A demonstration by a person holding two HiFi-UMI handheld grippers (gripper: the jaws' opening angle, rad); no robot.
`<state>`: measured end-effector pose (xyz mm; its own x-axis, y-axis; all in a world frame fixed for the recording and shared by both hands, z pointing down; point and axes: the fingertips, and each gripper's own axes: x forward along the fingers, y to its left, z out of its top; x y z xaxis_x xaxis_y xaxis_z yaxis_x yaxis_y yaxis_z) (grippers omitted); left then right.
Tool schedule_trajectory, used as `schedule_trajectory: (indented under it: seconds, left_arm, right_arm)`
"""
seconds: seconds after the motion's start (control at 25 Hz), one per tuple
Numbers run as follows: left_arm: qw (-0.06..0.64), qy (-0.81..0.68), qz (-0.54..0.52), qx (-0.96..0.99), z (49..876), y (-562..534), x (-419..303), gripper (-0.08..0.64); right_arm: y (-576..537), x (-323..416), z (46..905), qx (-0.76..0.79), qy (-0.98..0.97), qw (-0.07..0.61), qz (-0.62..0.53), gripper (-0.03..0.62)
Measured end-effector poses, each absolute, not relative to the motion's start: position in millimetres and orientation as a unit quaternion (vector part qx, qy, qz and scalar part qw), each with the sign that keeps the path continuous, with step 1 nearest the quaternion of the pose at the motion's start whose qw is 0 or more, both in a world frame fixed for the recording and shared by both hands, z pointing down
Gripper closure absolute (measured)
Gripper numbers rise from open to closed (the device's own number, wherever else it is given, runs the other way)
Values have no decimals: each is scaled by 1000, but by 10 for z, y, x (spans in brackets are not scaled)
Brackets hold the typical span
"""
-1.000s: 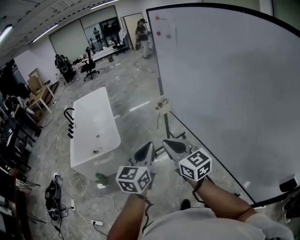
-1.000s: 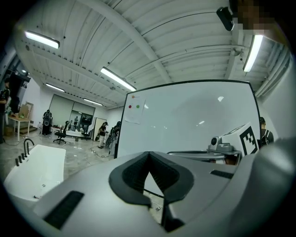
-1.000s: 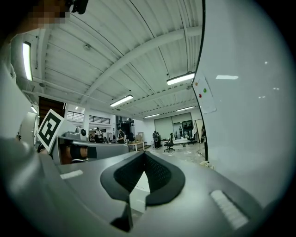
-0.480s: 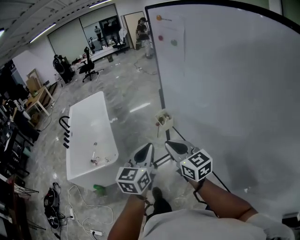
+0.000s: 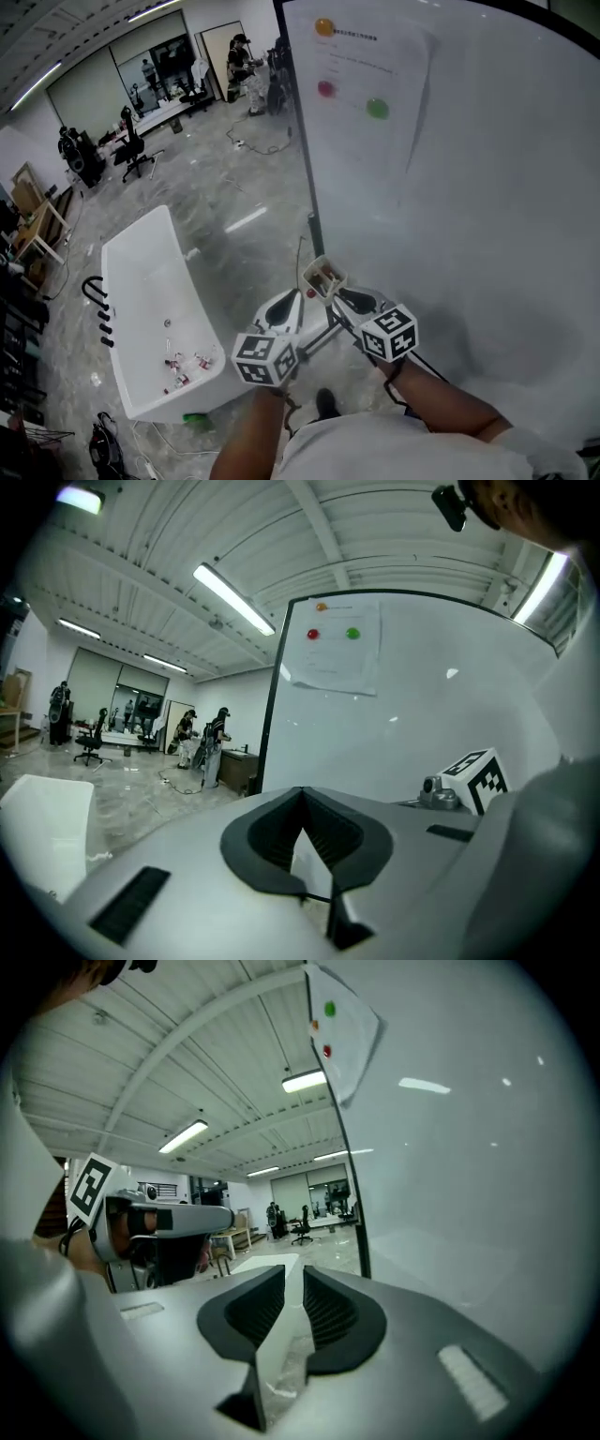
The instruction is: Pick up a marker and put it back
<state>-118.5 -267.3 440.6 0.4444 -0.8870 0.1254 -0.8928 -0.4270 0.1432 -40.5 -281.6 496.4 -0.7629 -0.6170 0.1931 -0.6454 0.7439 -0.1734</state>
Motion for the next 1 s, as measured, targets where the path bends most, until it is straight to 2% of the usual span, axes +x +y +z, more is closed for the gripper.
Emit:
schedule_trajectory:
  seconds: [0.44, 0.72, 0.8, 1.0]
  left_arm:
    - [168, -463, 50, 869, 5215, -3901, -1489, 555]
    - [193, -449, 55, 871, 5466, -4116, -1537, 555]
    - [194, -449, 54, 870, 5472, -4122, -1551, 555]
    - [178, -453, 40, 873, 5264, -4068, -1541, 555]
  right_arm:
    - [-4043, -431, 6282, 422, -866, 124, 238, 462]
    - [-4212, -497, 6566, 433, -853, 138, 257, 465]
    - [-4216, -497, 6574, 435, -852, 148, 251, 523]
    - [-4164, -547, 6255, 429, -867, 152, 203, 525]
